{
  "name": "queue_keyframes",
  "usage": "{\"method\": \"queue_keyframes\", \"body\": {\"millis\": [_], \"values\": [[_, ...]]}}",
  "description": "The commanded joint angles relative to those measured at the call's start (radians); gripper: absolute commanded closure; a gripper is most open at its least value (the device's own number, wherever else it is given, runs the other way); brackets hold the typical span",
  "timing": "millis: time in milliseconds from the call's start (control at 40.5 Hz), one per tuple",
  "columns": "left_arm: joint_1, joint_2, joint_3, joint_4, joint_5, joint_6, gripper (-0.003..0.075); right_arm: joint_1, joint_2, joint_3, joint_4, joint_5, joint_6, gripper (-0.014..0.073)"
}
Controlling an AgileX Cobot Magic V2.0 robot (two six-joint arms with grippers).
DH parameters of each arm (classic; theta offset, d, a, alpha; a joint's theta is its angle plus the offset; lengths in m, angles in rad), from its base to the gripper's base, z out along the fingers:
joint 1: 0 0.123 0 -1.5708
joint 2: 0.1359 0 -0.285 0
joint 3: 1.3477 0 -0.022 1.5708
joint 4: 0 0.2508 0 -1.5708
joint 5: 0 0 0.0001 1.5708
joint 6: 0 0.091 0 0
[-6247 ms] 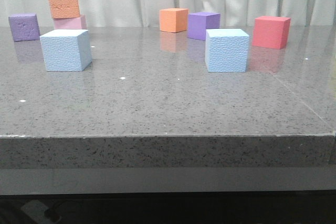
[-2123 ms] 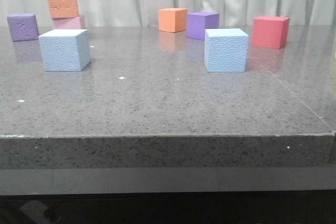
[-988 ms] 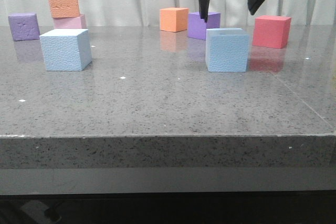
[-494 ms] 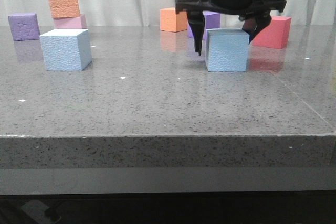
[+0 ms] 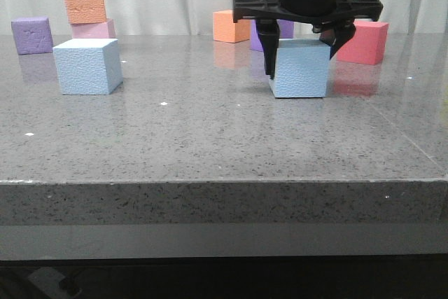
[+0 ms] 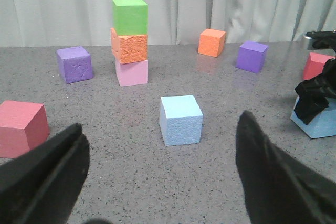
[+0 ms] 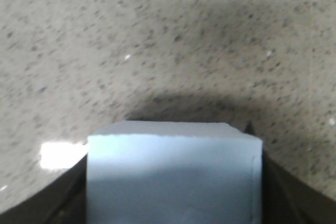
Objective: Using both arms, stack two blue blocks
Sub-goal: 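Lift the light-blue cube and carry it toward the table center, lower it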
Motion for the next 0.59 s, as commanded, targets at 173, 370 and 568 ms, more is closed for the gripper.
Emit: {"method": "queue_keyframes", "body": {"millis": [173, 370, 568], "values": [[-0.007, 0.014, -0.032, -0.006, -0.076, -0.010, 0.0154, 0.106, -0.042, -0.181, -0.013, 0.010, 0.028, 0.0149], [-0.007, 0.014, -0.032, -0.006, -0.076, -0.010, 0.0154, 0.155, 0.038, -0.300, -0.078, 0.087, 0.113, 0.0149], [-0.007, 0.014, -0.032, -0.006, -0.076, -0.010, 0.0154, 0.156, 0.084, -0.314, -0.066, 0.076, 0.148, 0.0141]]}}
